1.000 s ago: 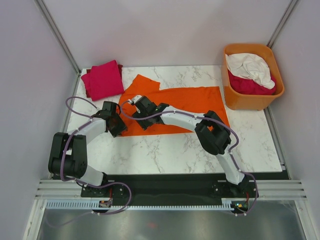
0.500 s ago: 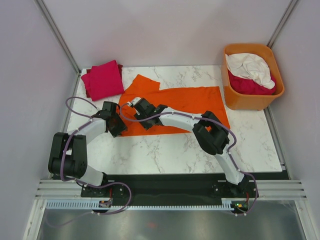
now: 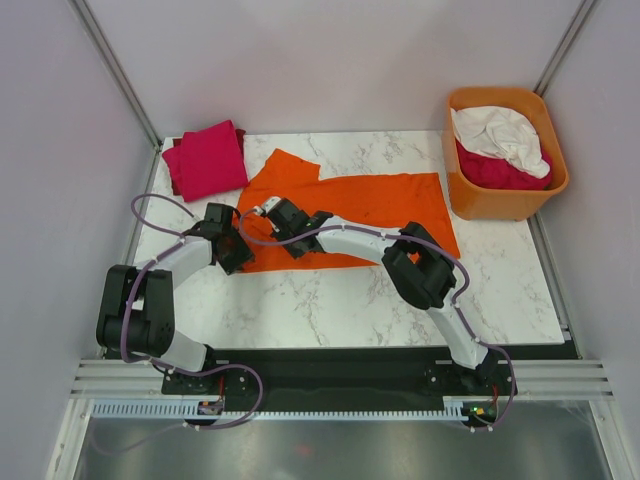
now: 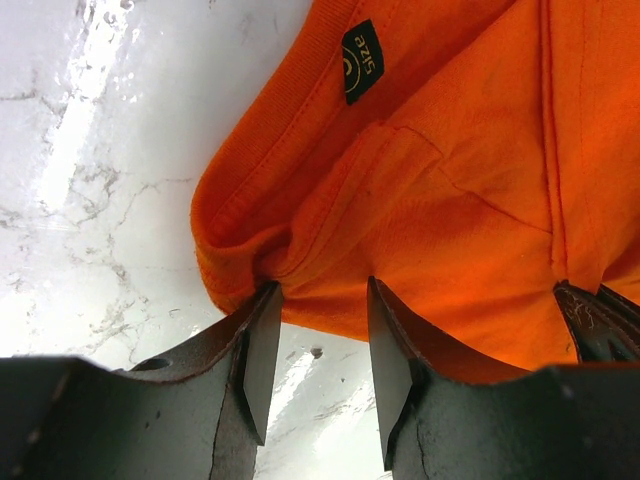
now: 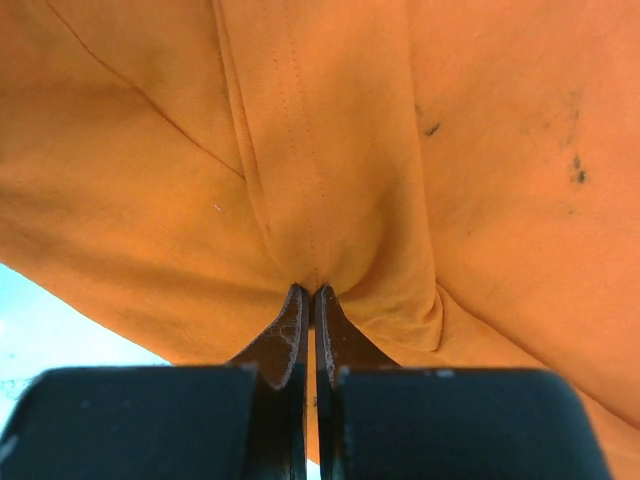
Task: Fold and stack the t-shirts
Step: Fold the tshirt
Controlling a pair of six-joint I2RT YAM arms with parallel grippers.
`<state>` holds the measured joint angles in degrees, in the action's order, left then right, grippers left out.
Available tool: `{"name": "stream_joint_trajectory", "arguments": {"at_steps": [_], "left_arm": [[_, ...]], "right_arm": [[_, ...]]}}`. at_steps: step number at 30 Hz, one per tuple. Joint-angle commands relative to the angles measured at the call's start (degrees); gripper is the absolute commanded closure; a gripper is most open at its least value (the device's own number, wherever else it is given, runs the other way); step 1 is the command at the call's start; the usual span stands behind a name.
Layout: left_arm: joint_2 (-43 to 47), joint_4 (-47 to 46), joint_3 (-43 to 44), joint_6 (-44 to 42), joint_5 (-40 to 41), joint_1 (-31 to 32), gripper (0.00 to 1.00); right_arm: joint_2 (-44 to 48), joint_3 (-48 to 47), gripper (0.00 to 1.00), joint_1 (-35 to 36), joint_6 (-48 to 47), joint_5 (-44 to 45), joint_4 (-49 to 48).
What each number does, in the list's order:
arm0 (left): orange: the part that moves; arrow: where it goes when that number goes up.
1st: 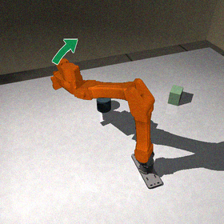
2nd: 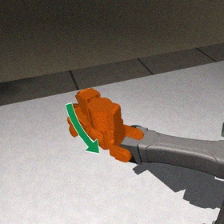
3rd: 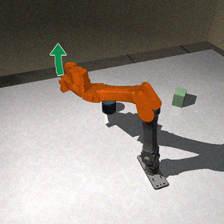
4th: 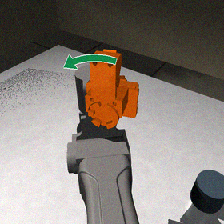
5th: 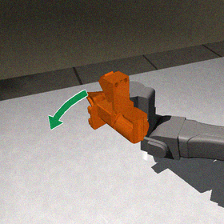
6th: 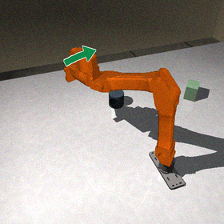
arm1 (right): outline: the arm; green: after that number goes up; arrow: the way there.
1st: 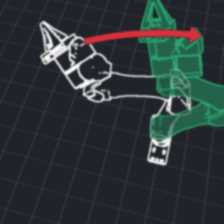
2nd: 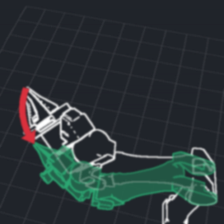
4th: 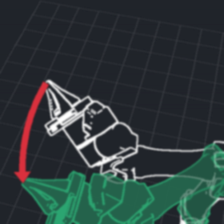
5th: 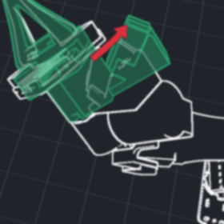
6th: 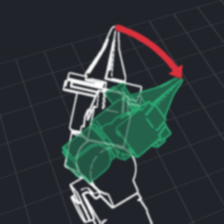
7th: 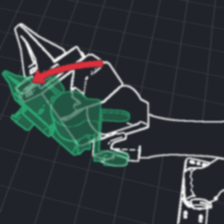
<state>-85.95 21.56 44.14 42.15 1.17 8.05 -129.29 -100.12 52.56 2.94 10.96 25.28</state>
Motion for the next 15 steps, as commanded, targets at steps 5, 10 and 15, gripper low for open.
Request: {"name": "stream_joint_trajectory", "arguments": {"at_steps": [5, 10, 15], "left_arm": [[0.96, 0.06, -1.51, 0.48, 1.29, -0.32, 0.52], [1.49, 0.06, -1.78, 0.39, 1.12, -0.32, 0.53], [1.58, 0.15, -1.86, 0.13, 1.03, -0.41, 0.53]], "right_arm": [[0.89, -6.22, 1.00, -0.79, -2.50, 4.15, 0.56], [0.10, -10.45, 1.00, -2.63, -4.43, 4.16, 3.29], [-1.66, -13.17, 0.92, -4.30, -5.23, 1.97, 5.04]]}}
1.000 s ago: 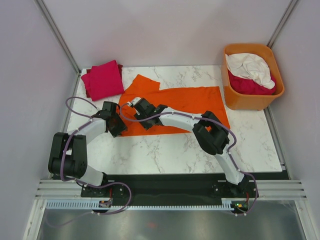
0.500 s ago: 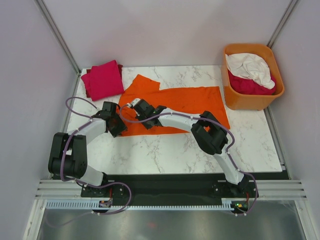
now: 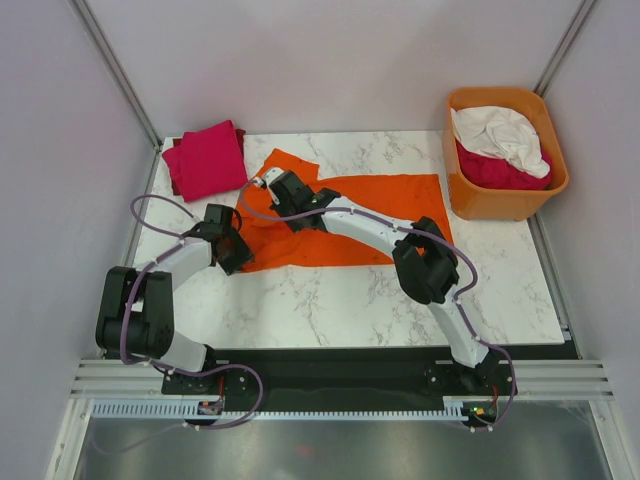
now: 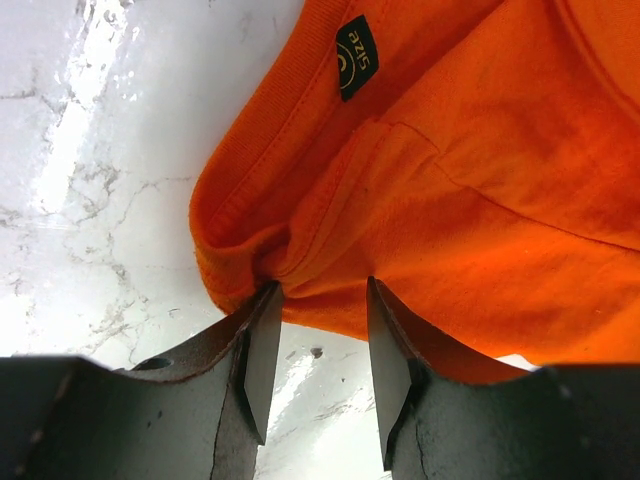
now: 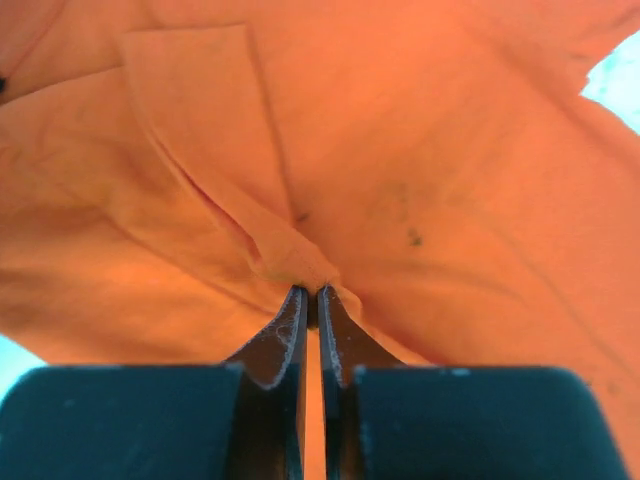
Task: Fold and stack the t-shirts
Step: Fold the tshirt
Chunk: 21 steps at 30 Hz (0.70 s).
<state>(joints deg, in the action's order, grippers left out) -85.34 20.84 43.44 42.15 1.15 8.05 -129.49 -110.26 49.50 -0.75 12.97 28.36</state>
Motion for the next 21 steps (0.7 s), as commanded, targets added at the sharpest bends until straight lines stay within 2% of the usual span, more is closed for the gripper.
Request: {"name": "stream_joint_trajectory", "arguments": {"at_steps": [1, 2, 4, 5, 8, 13, 14, 16, 17, 18, 19, 21], "left_arm": [[0.97, 0.87, -1.25, 0.12, 0.96, -0.41, 0.53], [1.05, 0.87, -1.34, 0.04, 1.05, -0.32, 0.53], [1.14, 0.78, -1.52, 0.12, 1.05, -0.32, 0.53], [1.23, 0.78, -1.60, 0.12, 1.14, -0.32, 0.53], [1.23, 0.78, -1.78, 0.04, 0.96, -0.32, 0.53], [1.40, 0.87, -1.60, -0.23, 0.87, -0.32, 0.53], [1.58, 0.87, -1.60, -0.31, 0.96, -0.32, 0.54], [1.93, 0.96, -1.78, -0.32, 0.87, -0.23, 0.54], [1.93, 0.96, -1.78, -0.32, 0.87, -0.32, 0.54], [2.11, 1.04, -1.87, -0.32, 0.87, -0.32, 0.54], [2.02, 1.13, -1.87, -0.32, 0.96, -0.41, 0.54], [2.20, 1.31, -1.87, -0.32, 0.96, -0.32, 0.54]], "right_arm": [[-1.73, -3.29, 0.89, -1.94, -1.36, -0.75, 2.40], [-2.16, -3.56, 0.83, -2.21, -1.44, -1.45, 2.92], [-2.17, -3.12, 0.83, -3.17, -1.01, -2.95, 3.19], [-2.17, -2.95, 0.90, -3.35, -0.83, -3.21, 3.11], [-3.22, -3.91, 1.00, -4.40, -0.13, -4.44, 2.32], [-7.00, -10.58, 0.99, -6.07, 0.58, -5.42, 3.19], [-8.31, -11.64, 0.83, -6.43, 2.06, -4.63, 3.63], [-11.12, -15.94, 0.65, -7.30, 3.30, -2.87, 6.78], [-11.74, -17.17, 0.26, -7.74, 5.39, -0.08, 7.84], [-12.18, -18.23, 0.11, -8.01, 6.37, 0.73, 9.07], [-12.10, -18.06, 0.04, -8.71, 7.25, 1.43, 9.17], [-11.23, -17.10, 0.02, -8.89, 8.57, 2.75, 8.73]]}}
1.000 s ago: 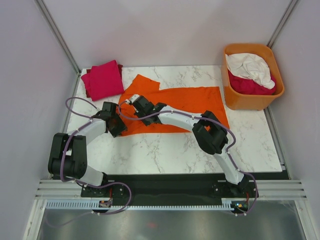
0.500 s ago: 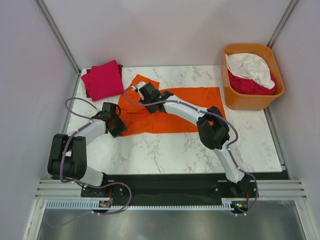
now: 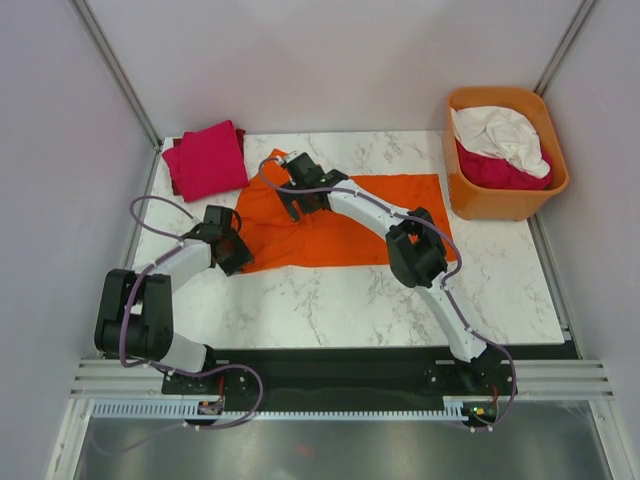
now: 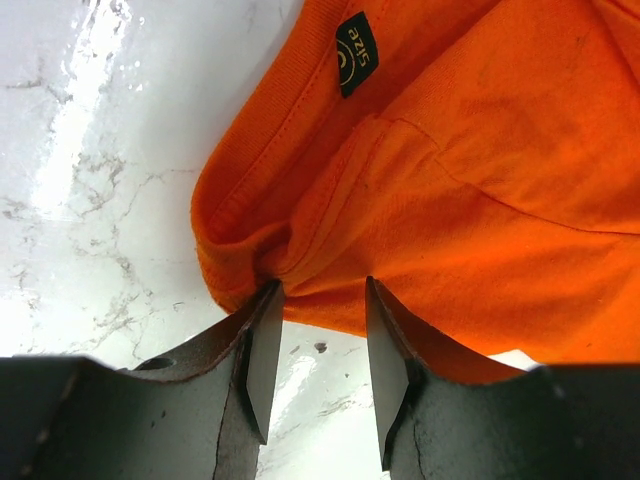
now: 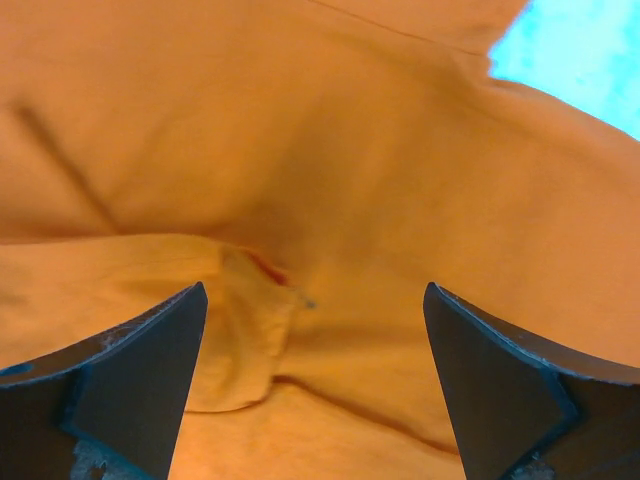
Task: Fold and stack the t-shirts
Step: Fold the tshirt
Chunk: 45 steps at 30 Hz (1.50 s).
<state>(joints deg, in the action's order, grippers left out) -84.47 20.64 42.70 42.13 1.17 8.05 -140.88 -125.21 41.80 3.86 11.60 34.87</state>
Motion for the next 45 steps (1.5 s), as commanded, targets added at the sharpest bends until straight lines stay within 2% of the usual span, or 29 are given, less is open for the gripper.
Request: {"name": "stream_joint_trajectory", "arguments": {"at_steps": [1, 4, 6, 7, 8, 10, 11, 12, 14, 21, 33, 42, 45], "left_arm": [[1.41, 1.42, -1.21, -0.38, 0.85, -0.32, 0.54], [1.06, 1.42, -1.13, -0.38, 0.85, -0.32, 0.54], [0.97, 1.42, -1.04, -0.29, 0.85, -0.32, 0.54], [1.06, 1.42, -0.86, -0.21, 0.85, -0.32, 0.54], [1.06, 1.42, -0.95, -0.21, 0.85, -0.32, 0.54], [1.15, 1.42, -0.86, -0.03, 0.85, -0.32, 0.54], [1.15, 1.42, -0.77, -0.03, 0.85, -0.23, 0.54], [1.23, 1.42, -0.69, -0.03, 0.94, -0.32, 0.54], [1.32, 1.50, -0.60, -0.12, 0.76, -0.32, 0.54], [1.76, 1.68, -0.69, -0.29, 1.03, -0.32, 0.54], [2.03, 2.30, -0.77, -0.47, 1.20, -0.32, 0.54], [2.73, 3.08, -1.65, -0.91, 1.64, -0.32, 0.54], [3.52, 3.61, -1.83, -0.82, 1.47, -0.32, 0.54]], "right_arm": [[2.08, -1.45, 0.02, -1.20, 4.05, 3.44, 1.52], [9.18, 5.13, 0.05, -0.49, 5.54, -2.09, -5.23], [12.11, 9.88, 0.10, 0.38, 7.82, -6.48, -10.25], [13.60, 10.68, 0.16, 0.73, 8.88, -10.93, -11.22], [13.87, 11.47, 0.36, 1.09, 9.84, -13.59, -11.84], [13.27, 11.39, 0.63, 1.97, 12.56, -18.95, -12.55], [12.83, 11.22, 0.80, 2.23, 13.19, -20.02, -12.55], [12.39, 11.30, 0.87, 2.58, 13.98, -20.90, -12.64], [10.63, 11.30, 0.94, 2.67, 16.00, -22.92, -12.90], [3.08, 8.32, 0.97, 2.58, 19.43, -29.17, -14.57], [-4.31, 1.38, 0.96, -0.49, 20.14, -28.65, -14.48], [-12.48, -15.76, 0.83, -7.43, 22.07, -24.52, -15.09], [-10.84, -16.91, 0.69, -8.57, 21.37, -24.60, -17.81]]}}
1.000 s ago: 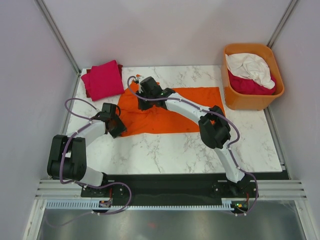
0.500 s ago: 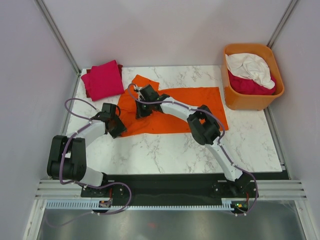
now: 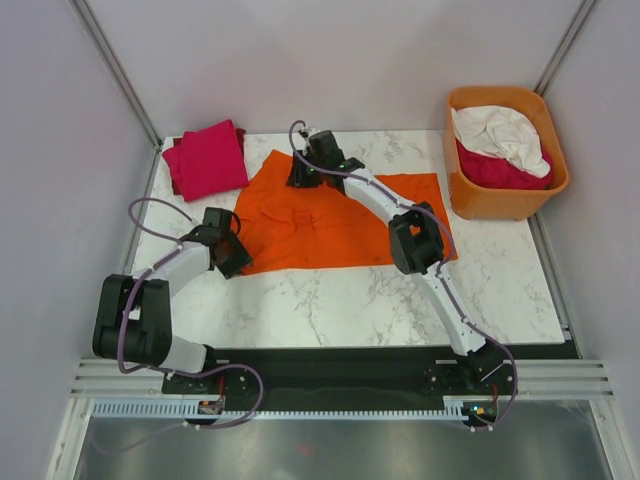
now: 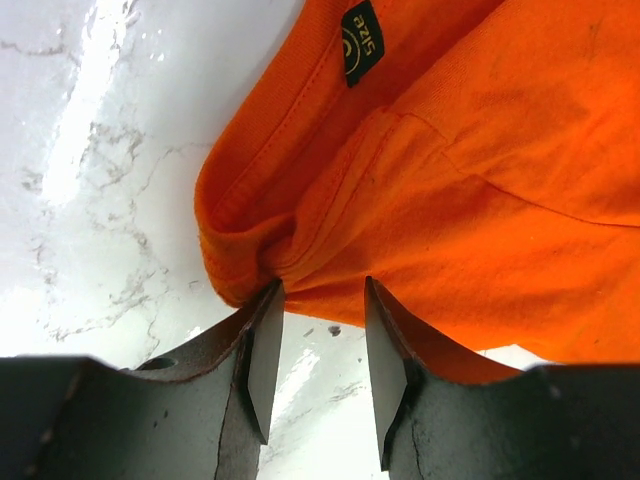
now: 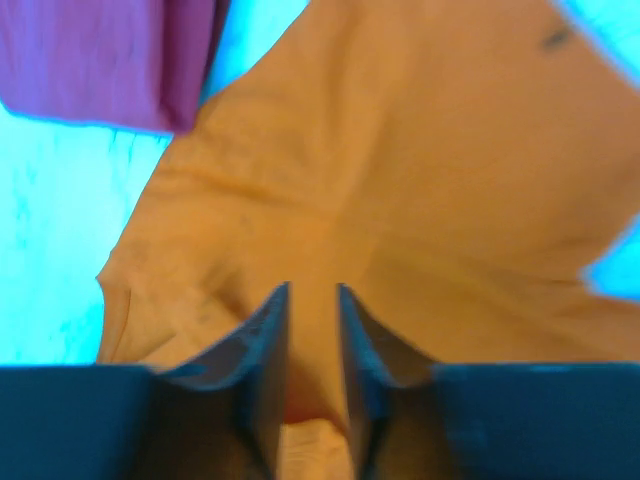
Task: Fold and stack the t-shirts
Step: Fold the tshirt
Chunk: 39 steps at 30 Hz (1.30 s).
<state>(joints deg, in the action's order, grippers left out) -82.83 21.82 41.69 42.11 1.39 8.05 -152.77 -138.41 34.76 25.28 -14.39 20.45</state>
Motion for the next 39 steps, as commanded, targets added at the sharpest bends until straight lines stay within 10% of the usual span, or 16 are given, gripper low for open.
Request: {"name": "stream_joint_trajectory", "arguments": {"at_steps": [1, 6, 16, 21, 25, 28, 39], "left_arm": [[2.05, 2.87, -0.82, -0.80, 1.16, -0.32, 0.54], [3.90, 4.10, -1.44, -0.80, 1.78, -0.49, 0.54], [10.05, 4.37, -7.24, 0.34, 1.16, -0.94, 0.54], [12.16, 4.37, -8.20, 0.26, 0.72, -0.94, 0.53], [11.29, 4.19, -7.51, -0.09, 0.81, -1.02, 0.50], [15.13, 3.84, -6.97, -1.06, 2.21, 0.55, 0.01], [14.65, -0.37, -7.50, 3.24, 7.49, 0.56, 0.11]], "right_arm": [[2.55, -3.01, 0.62, -1.63, -0.57, 0.86, -3.83], [27.26, 21.73, 0.11, -1.63, -5.49, 13.00, -9.10], [68.99, 80.44, 0.13, -1.54, 6.18, 36.53, -2.20], [78.13, 89.44, 0.08, -5.20, 10.14, 46.83, 5.39], [80.00, 94.63, 0.09, -17.26, 9.53, 35.86, 2.07], [79.47, 94.38, 0.09, -20.08, 8.65, 31.89, 0.65], [75.60, 94.55, 0.09, -22.45, 7.68, 27.05, -2.61]]}}
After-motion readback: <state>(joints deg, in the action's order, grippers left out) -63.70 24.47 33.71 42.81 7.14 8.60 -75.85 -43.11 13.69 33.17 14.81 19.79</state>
